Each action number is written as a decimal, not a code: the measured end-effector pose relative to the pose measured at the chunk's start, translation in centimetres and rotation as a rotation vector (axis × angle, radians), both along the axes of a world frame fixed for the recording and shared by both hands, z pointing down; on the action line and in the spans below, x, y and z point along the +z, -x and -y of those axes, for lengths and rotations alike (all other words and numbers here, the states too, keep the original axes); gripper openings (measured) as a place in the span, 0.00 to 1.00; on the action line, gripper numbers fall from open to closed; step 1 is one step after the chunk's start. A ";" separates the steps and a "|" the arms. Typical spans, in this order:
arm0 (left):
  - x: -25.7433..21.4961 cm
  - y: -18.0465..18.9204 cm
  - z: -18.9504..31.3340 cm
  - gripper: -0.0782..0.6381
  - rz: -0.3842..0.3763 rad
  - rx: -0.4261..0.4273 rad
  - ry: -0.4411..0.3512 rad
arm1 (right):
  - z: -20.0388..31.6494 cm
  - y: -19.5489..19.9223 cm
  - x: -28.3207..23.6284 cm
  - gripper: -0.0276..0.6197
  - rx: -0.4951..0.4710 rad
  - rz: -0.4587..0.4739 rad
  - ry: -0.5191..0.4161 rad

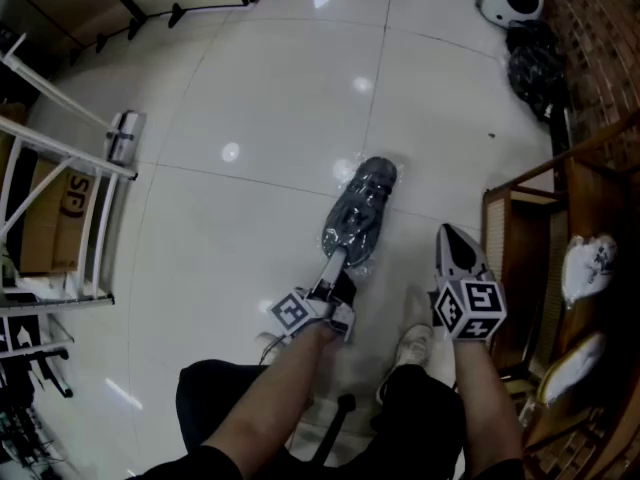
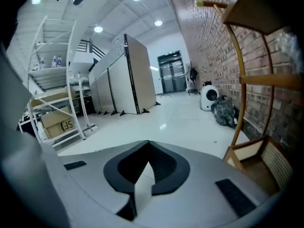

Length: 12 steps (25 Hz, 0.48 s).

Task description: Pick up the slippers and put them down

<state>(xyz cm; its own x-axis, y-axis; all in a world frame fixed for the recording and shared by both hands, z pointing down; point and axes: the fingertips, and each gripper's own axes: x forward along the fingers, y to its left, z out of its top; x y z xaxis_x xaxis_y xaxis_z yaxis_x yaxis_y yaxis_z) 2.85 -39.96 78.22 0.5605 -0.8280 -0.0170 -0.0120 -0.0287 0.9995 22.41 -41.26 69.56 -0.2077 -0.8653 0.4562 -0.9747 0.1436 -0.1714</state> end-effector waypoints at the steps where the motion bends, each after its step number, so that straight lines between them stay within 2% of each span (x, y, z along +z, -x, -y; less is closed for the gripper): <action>1: 0.9 0.1 0.0 0.28 -0.001 -0.019 0.018 | -0.4 -0.2 0.9 0.06 0.003 0.006 0.021; 6: 5.3 0.6 0.3 0.28 0.012 -0.059 0.059 | -2.4 1.9 3.9 0.06 -0.088 0.005 0.100; 12: 8.8 -0.8 -0.6 0.28 0.019 -0.033 0.110 | -2.8 1.5 6.7 0.06 -0.017 0.053 0.196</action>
<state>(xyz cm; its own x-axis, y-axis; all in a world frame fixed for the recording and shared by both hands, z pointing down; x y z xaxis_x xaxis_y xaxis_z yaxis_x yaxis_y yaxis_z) 3.61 -39.32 87.03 0.5321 -0.8424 0.0852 -0.0298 0.0819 0.9962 20.94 -38.49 76.28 -0.2499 -0.7573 0.6034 -0.9613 0.1191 -0.2485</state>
